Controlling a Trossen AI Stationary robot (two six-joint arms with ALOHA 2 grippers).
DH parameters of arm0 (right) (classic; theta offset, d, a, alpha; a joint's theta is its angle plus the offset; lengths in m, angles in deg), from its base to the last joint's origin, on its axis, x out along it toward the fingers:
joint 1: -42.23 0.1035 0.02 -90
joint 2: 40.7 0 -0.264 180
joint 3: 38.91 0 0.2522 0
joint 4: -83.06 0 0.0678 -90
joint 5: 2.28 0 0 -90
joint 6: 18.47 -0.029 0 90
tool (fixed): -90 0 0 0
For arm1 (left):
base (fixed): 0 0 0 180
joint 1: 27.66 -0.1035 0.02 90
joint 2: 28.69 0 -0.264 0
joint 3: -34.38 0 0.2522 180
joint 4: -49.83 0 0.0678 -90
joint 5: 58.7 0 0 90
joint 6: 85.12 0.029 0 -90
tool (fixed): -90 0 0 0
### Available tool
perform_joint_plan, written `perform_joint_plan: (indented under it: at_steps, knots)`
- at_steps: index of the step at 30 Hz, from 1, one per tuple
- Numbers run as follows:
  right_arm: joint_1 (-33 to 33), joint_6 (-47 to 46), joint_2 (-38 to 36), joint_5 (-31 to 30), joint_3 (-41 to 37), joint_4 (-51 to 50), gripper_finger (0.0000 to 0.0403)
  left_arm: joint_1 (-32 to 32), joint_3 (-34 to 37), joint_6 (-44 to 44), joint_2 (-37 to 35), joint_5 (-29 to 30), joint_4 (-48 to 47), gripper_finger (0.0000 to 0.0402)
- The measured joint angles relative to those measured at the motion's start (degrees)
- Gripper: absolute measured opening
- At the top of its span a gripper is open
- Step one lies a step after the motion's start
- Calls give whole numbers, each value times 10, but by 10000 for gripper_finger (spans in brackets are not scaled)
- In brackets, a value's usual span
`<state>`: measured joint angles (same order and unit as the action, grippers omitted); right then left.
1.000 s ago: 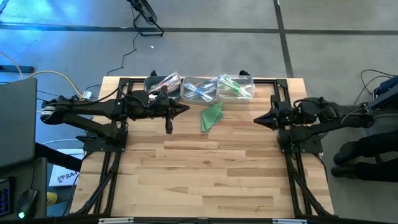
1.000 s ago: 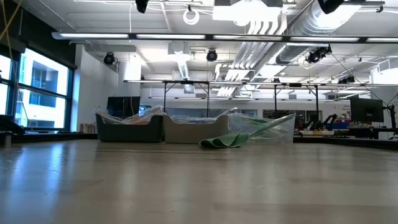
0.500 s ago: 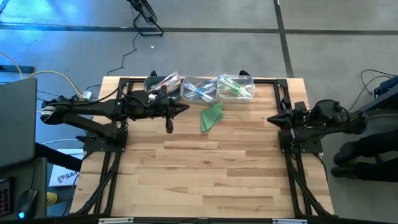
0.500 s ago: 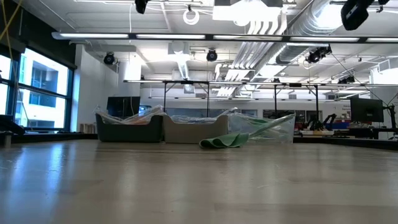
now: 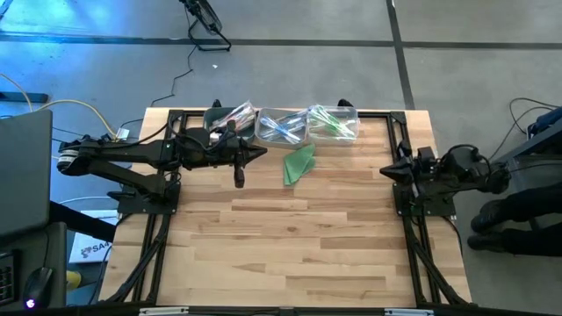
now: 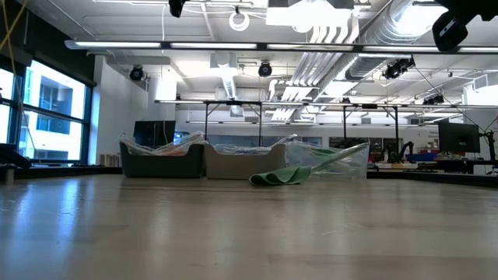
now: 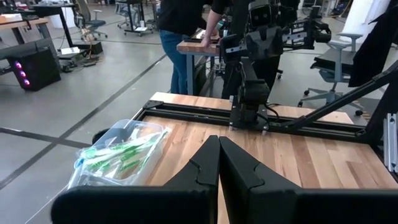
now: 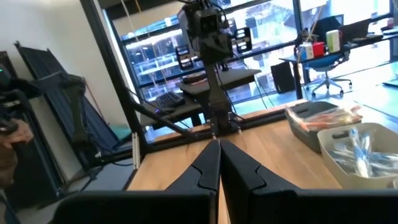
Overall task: Pick & Place Toothbrushes
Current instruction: Return to Home Position
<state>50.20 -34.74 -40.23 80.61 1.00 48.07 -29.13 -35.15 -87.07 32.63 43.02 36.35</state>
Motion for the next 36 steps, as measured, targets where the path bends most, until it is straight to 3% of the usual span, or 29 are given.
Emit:
perform_joint_plan:
  at_steps: [9,23,36]
  knots:
    - [0,0,-1,14,-26,-3,3,0,0,1,0,0,0,2]
    - [0,-2,-1,54,-191,105,3,0,0,0,0,0,0,2]
    - [0,15,2,117,-219,113,3,0,0,2,0,0,1,2]
